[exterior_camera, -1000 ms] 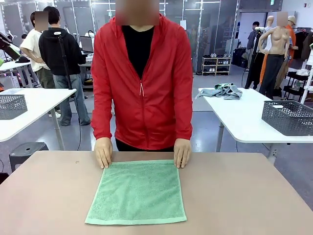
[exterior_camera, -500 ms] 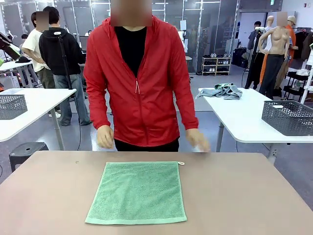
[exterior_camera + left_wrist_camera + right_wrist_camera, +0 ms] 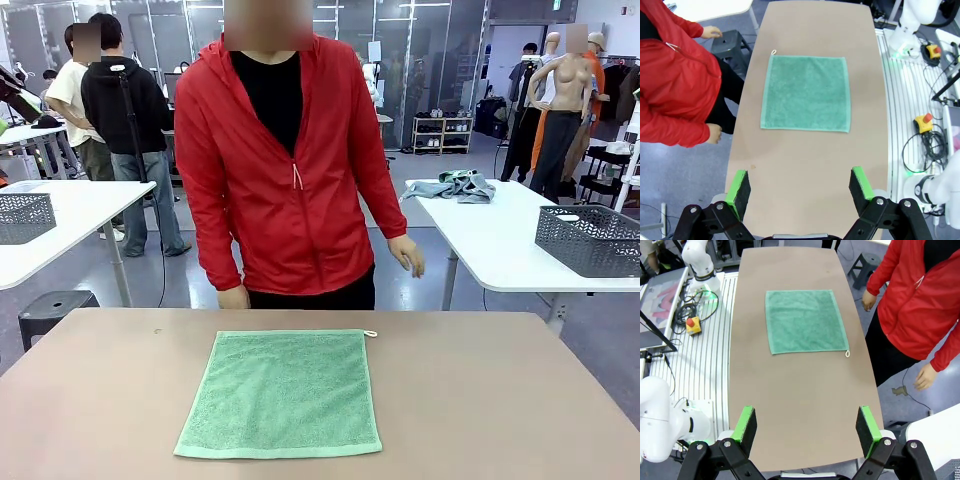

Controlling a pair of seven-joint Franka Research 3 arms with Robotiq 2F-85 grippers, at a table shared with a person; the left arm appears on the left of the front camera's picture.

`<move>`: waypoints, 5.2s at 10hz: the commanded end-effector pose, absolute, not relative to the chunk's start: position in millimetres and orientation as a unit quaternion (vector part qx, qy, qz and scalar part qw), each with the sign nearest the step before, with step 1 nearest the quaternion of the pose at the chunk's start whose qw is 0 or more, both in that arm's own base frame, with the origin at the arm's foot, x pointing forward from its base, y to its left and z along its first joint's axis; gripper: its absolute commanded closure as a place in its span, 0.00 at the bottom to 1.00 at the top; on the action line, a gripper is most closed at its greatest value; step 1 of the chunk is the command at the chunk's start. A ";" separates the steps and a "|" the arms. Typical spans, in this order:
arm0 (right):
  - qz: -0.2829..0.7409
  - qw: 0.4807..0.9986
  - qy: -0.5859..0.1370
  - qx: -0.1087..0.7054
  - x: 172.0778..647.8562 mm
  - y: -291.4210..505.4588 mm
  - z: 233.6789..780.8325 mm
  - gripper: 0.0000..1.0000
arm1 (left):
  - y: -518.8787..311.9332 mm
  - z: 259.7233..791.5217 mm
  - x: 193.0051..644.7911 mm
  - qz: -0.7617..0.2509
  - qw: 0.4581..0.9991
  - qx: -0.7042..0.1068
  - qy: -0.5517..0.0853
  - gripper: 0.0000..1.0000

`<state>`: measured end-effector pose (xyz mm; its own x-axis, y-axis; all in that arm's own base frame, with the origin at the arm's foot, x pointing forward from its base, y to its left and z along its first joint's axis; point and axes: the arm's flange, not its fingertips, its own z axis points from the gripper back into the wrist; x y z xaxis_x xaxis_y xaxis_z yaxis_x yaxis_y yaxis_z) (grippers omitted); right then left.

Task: Fold the towels and place them in the basket.
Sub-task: When a person lays out a Towel with hook on the table, fold it in half twice.

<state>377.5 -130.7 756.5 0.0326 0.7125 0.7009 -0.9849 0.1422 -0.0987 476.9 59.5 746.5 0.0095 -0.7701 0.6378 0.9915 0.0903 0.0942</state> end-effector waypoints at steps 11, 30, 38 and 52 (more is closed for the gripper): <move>0.638 0.714 -0.254 0.133 384.6 33.4 689.6 0.00 | -90.0 674.1 488.4 -0.682 0.700 -0.098 -0.188 0.00; 0.658 0.740 -0.122 0.065 389.3 163.4 415.9 0.00 | -150.1 438.3 454.5 -0.674 0.733 -0.024 -0.091 0.00; 0.662 0.745 -0.079 -0.001 343.4 251.9 343.0 0.00 | -217.7 352.8 380.7 -0.686 0.725 0.019 -0.058 0.00; 0.687 0.724 -0.057 -0.008 339.4 269.1 307.0 0.00 | -226.5 310.5 363.7 -0.721 0.693 0.002 -0.027 0.00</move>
<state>333.9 268.4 311.5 0.0500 0.9953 0.0833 -0.9966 0.0551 -0.0607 357.2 -226.6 315.8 -0.0241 -0.9991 0.0361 0.9996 -0.0237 0.0124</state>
